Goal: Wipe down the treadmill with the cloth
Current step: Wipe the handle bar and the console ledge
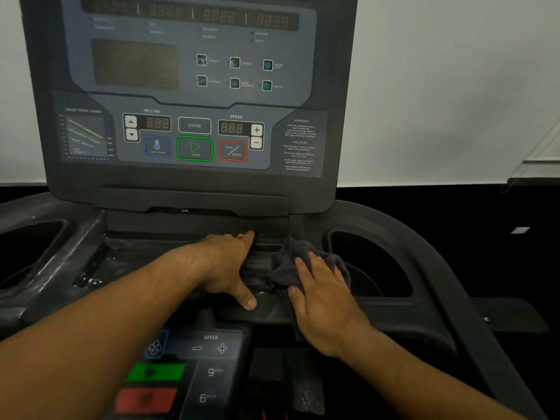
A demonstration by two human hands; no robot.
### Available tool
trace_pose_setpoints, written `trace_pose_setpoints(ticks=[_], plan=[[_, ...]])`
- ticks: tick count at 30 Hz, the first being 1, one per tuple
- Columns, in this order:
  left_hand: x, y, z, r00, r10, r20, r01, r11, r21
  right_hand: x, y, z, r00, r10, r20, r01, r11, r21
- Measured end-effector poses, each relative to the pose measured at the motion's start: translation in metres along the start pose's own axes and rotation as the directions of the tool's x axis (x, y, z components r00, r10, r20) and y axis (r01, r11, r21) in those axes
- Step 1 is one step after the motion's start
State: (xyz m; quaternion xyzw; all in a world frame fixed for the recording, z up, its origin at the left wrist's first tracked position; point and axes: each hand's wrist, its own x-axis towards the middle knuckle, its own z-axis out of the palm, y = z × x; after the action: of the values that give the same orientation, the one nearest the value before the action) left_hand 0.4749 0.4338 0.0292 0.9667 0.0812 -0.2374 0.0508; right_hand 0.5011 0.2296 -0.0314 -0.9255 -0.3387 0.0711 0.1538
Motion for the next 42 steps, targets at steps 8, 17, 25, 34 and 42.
trace_pose_setpoints(ticks=[8,17,25,34,42], plan=[[0.005,0.004,-0.002,0.999,-0.036,0.012,0.036,0.999,0.012,0.110,0.023,-0.008,0.998,0.042,0.055,-0.035,0.992,-0.124],[0.004,0.012,-0.008,0.998,-0.066,0.023,0.064,0.995,0.073,0.072,0.016,0.002,0.999,0.015,0.052,-0.009,0.994,-0.105],[0.004,0.003,-0.006,1.000,-0.023,-0.011,0.024,0.996,0.083,-0.035,0.006,0.014,0.992,-0.116,0.037,0.118,0.992,-0.043],[-0.014,-0.051,-0.003,0.963,0.085,-0.254,-0.096,0.995,-0.032,0.010,-0.010,0.007,0.901,-0.406,0.154,0.433,0.868,-0.245],[-0.024,-0.068,0.004,0.914,0.013,-0.406,-0.046,0.996,-0.072,0.066,-0.058,0.004,0.781,-0.476,0.405,0.545,0.836,-0.068]])
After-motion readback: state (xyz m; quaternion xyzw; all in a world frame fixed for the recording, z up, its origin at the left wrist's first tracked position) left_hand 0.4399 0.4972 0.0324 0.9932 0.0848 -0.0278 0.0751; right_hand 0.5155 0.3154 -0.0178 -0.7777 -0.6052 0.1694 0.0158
